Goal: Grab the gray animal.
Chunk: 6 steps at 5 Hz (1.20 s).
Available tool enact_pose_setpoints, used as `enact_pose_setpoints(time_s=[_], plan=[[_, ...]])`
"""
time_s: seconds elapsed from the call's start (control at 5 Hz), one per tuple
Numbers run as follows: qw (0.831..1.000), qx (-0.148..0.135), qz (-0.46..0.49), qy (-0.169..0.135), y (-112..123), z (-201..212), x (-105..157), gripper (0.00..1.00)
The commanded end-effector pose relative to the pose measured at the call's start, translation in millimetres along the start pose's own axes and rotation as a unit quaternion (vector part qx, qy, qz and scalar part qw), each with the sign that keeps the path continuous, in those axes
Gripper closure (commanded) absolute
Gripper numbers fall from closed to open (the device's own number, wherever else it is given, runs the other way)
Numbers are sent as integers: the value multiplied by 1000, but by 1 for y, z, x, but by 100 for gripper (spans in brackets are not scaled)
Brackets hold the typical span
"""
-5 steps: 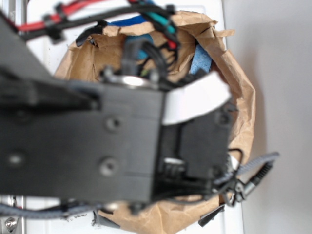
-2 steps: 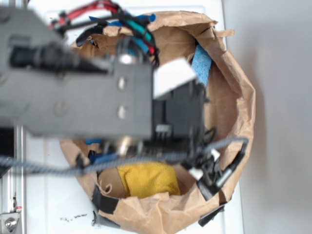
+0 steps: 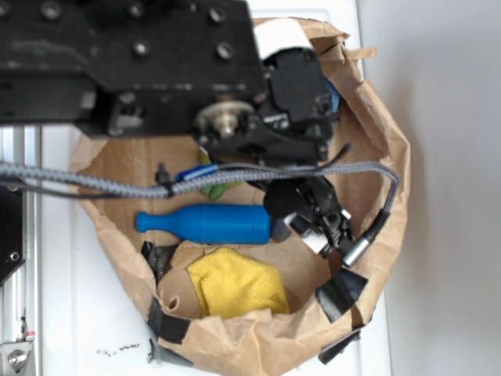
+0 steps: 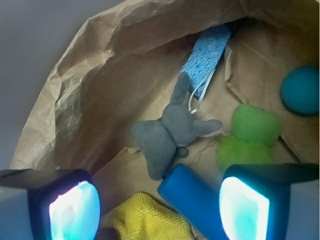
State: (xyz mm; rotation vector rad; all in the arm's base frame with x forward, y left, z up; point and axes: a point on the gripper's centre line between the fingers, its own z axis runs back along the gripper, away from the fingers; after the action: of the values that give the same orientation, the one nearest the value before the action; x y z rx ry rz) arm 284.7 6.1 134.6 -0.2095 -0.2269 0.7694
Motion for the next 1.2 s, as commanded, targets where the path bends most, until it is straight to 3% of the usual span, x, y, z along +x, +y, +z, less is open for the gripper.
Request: enact_pose_setpoints(time_s=[0.0,0.2,0.4,0.6,0.8,1.0], plan=[[1000,-9,3,-14,2,11,8,0],[1000,-9,3,-14,2,11,8,0],[998,19,44,-43,13,-16,2,0],[996,40,62,-43,25,-32,-6,0],[997,39,58,-44,31,-42,-11,0],[996,47,77,-24,22,-49,-2,0]])
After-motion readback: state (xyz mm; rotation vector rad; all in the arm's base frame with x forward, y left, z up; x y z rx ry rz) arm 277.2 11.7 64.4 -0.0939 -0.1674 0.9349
